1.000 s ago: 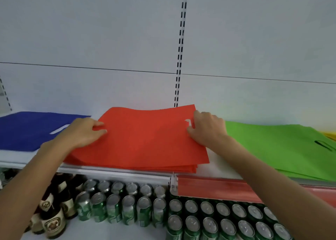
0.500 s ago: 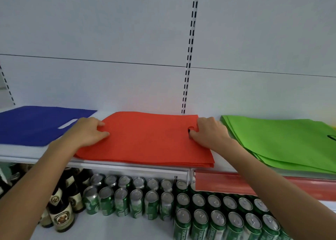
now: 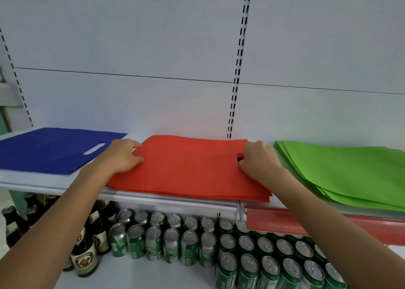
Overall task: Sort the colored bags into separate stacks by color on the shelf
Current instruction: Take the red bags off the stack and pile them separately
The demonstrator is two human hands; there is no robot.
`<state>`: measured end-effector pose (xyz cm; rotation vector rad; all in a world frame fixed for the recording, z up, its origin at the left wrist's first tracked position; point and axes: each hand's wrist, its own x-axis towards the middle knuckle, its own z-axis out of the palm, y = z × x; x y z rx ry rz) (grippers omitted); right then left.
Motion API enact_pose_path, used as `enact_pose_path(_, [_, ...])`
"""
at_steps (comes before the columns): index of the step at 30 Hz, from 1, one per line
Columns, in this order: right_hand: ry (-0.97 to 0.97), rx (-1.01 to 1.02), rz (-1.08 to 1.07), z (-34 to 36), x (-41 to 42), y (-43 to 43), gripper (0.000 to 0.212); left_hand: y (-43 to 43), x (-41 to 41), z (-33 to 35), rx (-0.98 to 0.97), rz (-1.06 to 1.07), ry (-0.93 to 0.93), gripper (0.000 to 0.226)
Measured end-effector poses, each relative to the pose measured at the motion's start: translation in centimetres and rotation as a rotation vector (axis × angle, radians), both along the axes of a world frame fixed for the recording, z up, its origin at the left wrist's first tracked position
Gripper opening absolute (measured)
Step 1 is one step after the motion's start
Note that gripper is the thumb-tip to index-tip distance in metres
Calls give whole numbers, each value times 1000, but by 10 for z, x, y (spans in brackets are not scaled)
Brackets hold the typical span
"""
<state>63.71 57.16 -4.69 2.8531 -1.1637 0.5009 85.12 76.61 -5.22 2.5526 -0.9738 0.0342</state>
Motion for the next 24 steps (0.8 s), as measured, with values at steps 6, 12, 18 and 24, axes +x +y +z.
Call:
enact_pose_path(6, [7, -10, -20, 4, -5, -2, 28, -11, -13, 5, -5, -26, -76, 45])
enact_pose_path(12, [-145, -42, -29, 20, -62, -31, 39, -57, -69, 17, -56, -178, -147, 45])
enact_pose_path(18, [-245, -52, -135, 25, -196, -91, 43, -125, -172, 27, -114, -375, -224, 48])
enact_pose_path(24, [-260, -63, -274, 24, -359, -169, 44, -209, -312, 26, -185, -475, -232, 45])
